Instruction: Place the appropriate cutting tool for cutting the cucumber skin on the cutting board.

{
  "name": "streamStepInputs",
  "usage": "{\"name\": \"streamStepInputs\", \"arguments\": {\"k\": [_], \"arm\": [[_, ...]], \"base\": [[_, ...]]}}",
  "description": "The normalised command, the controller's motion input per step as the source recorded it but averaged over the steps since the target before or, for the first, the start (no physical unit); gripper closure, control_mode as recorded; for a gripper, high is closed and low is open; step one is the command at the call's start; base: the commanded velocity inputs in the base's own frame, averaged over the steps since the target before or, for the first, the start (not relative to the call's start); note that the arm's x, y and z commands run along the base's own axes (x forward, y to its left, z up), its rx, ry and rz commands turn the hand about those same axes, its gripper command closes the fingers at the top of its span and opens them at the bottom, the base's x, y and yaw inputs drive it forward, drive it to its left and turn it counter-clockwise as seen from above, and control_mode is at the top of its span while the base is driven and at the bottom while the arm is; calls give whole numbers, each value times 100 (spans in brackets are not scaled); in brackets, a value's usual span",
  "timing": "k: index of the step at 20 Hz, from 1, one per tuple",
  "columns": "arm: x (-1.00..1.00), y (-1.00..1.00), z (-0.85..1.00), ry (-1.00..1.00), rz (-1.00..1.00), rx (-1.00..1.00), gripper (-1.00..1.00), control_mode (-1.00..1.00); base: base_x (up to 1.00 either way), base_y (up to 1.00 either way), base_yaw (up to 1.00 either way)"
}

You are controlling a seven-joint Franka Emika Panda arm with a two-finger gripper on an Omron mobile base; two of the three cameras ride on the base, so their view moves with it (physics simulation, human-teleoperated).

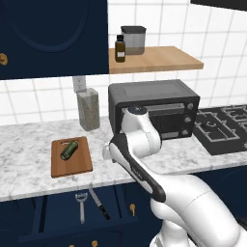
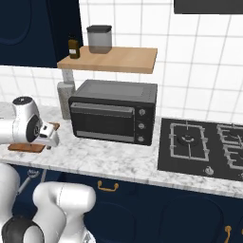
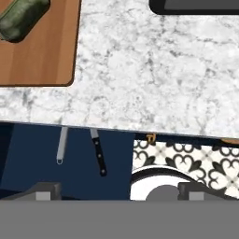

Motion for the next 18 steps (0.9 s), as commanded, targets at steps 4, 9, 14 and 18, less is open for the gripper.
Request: {"name": "streamStepInputs", "arguments": {"k": [4,9,14,18], "arm": [[8,32,-67,1,-3,6,-100,-100],[2,51,-51,8,-4,0,-100,-100],[7,17,-35,26,-1,0,-100,-100],[13,36,-51,19,-1,-2,-100,-100]], "base": [[0,0,0],[0,0,0],[0,0,0],[0,0,0]]}}
